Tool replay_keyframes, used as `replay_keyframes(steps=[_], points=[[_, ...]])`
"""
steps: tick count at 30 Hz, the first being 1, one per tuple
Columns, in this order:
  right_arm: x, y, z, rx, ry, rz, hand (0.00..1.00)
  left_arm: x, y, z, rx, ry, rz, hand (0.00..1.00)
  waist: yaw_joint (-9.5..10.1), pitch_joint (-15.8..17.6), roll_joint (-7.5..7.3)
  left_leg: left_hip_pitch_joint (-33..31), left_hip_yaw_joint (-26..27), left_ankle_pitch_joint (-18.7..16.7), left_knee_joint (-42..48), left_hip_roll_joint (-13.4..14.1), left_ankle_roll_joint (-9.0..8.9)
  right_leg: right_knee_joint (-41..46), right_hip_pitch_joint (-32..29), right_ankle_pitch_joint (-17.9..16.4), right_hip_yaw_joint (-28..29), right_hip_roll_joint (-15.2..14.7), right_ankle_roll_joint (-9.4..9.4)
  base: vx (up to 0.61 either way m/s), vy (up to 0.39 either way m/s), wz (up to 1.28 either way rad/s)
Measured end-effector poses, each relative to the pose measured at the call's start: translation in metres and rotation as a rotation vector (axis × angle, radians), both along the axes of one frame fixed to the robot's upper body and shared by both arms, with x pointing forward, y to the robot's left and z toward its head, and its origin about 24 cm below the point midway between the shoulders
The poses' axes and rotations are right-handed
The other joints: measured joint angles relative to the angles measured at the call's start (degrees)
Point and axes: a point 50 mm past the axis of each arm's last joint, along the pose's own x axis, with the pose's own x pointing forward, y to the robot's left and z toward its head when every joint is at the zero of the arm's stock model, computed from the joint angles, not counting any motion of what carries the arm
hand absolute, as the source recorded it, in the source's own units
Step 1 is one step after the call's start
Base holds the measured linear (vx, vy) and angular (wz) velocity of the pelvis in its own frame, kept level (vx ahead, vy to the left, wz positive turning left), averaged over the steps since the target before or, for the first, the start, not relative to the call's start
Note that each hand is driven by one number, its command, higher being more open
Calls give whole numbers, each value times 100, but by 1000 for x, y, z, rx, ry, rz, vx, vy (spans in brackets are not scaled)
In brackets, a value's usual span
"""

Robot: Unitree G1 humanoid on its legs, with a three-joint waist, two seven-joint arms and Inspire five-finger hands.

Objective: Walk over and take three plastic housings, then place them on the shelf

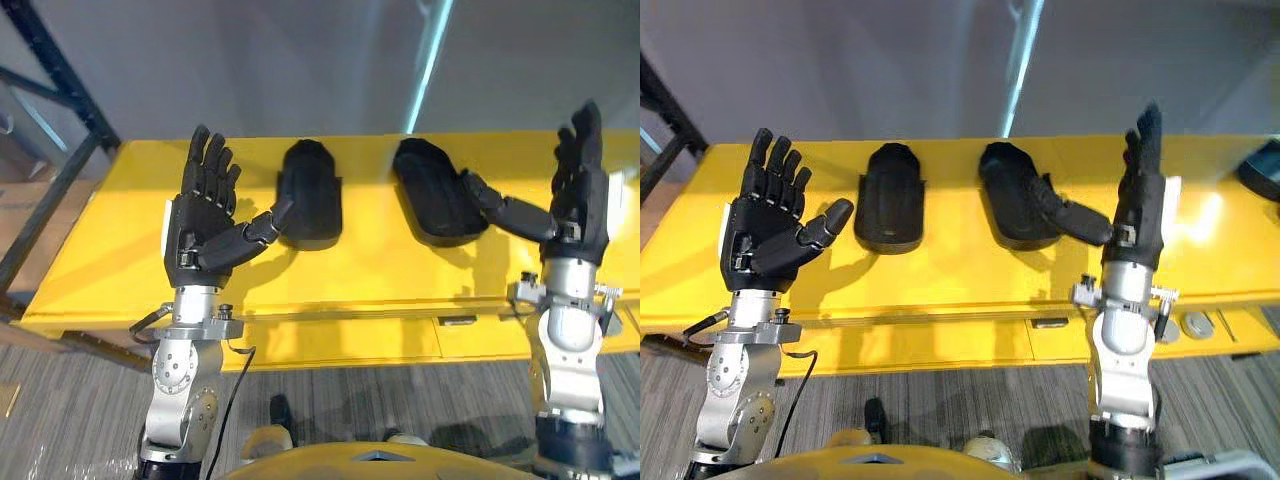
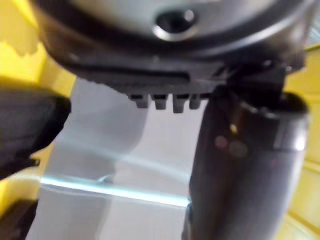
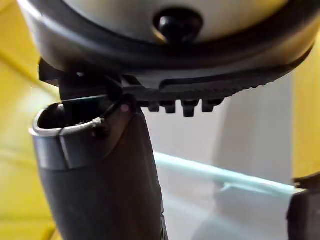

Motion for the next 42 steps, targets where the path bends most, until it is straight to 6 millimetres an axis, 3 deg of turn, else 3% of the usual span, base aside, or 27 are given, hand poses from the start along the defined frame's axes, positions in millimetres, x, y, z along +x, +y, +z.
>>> replay_keyframes(steps=[5,11,13,14,15,17,19,21,25,29,31,33,34,36,38,39,40,41,42], points=[[-26,-5,-28,91,91,-80,100,0,-7,0,-34,-8,-27,100,-349,-54,42,173,691,-89,2,174,-111,-18,-308,109,734,153,-63,12,-20,-73],[-49,-22,-27,69,93,-168,100,2,-14,6,-68,-47,-23,100,-736,-91,102,364,1439,-218,13,371,-280,-205,-617,339,1569,421,-128,19,-29,-77],[-54,-27,-24,55,69,-188,100,4,-15,10,-82,-65,-11,100,-786,-103,117,369,1335,-330,38,338,-371,-205,-756,379,1827,481,-151,21,-17,-79],[-54,-28,-20,63,45,-169,100,4,-12,13,-89,-80,22,100,-728,-100,113,344,729,-558,91,166,-337,-210,-873,398,2128,526,-180,23,9,-107],[-54,-28,-19,62,38,-157,100,4,-10,13,-89,-83,43,100,-678,-90,98,313,448,-706,225,107,-319,-228,-891,413,2282,548,-172,30,21,-122],[-52,-25,-16,69,6,-103,100,3,-2,13,-112,-72,112,100,-641,-95,137,-36,-381,-1378,1167,28,-290,-289,-888,440,2664,640,-174,33,22,-84],[-49,-22,-12,65,-14,-68,100,1,1,13,-122,-73,133,100,-639,-110,223,-244,-617,-1717,1702,86,-254,-291,-895,450,2722,703,-180,38,35,-42],[-40,-17,-6,57,-42,-22,100,0,2,15,-135,-83,145,100,-523,-118,290,-310,-617,-1911,1993,118,-241,-310,-922,532,2822,732,-145,47,63,-32],[-28,0,-5,82,-56,44,100,-2,1,19,-138,-112,136,100,-423,-81,272,-456,-727,-2006,2164,56,-150,-289,-948,564,2782,666,-109,23,71,11],[-25,9,-22,129,6,61,100,-9,2,33,-139,-228,117,100,-356,336,324,-408,-760,-2259,2638,60,-27,126,-940,569,2963,707,-89,-43,125,-8],[-27,12,-31,158,34,62,100,-10,0,36,-135,-245,106,100,-341,542,253,-208,-539,-2378,2795,63,25,291,-866,552,3023,701,-3,-117,150,-57],[-31,16,-37,192,51,100,100,-11,1,35,-133,-241,112,100,-341,706,156,13,-262,-2492,2903,73,141,344,-765,576,2790,636,56,-178,91,-79],[-30,19,-36,188,39,129,100,-10,2,35,-131,-240,120,100,-344,734,115,22,-15,-2489,2880,68,232,206,-830,801,2678,575,151,-317,60,-89],[-26,26,-30,195,-15,180,100,-10,5,35,-125,-239,134,100,-348,751,158,-63,368,-2320,2673,128,425,808,-1175,556,2041,402,-160,-284,54,-82],[-14,35,-26,189,-43,233,100,-11,9,34,-126,-228,150,100,-265,748,291,-43,652,-1888,2213,276,388,1910,-1381,74,1086,87,-695,-110,19,-66],[-7,41,-29,189,-38,248,100,-11,9,33,-122,-229,145,100,-184,730,337,-45,757,-1735,2061,387,354,2278,-1352,-37,783,-119,-839,-107,-39,-64],[-1,47,-33,205,-23,263,100,-12,10,33,-115,-232,139,100,-84,724,340,-56,834,-1596,1944,511,309,2581,-1287,-103,550,-391,-940,-129,-190,-73],[5,59,-44,235,22,282,100,-13,10,29,-120,-222,111,100,79,707,302,-70,951,-1376,1746,682,157,2999,-1113,-110,393,-881,-954,-132,-250,-60],[6,64,-48,244,41,289,100,-14,10,25,-133,-210,93,100,138,681,255,-68,991,-1276,1652,721,96,3100,-1050,-100,400,-1074,-941,-113,-356,-56]])
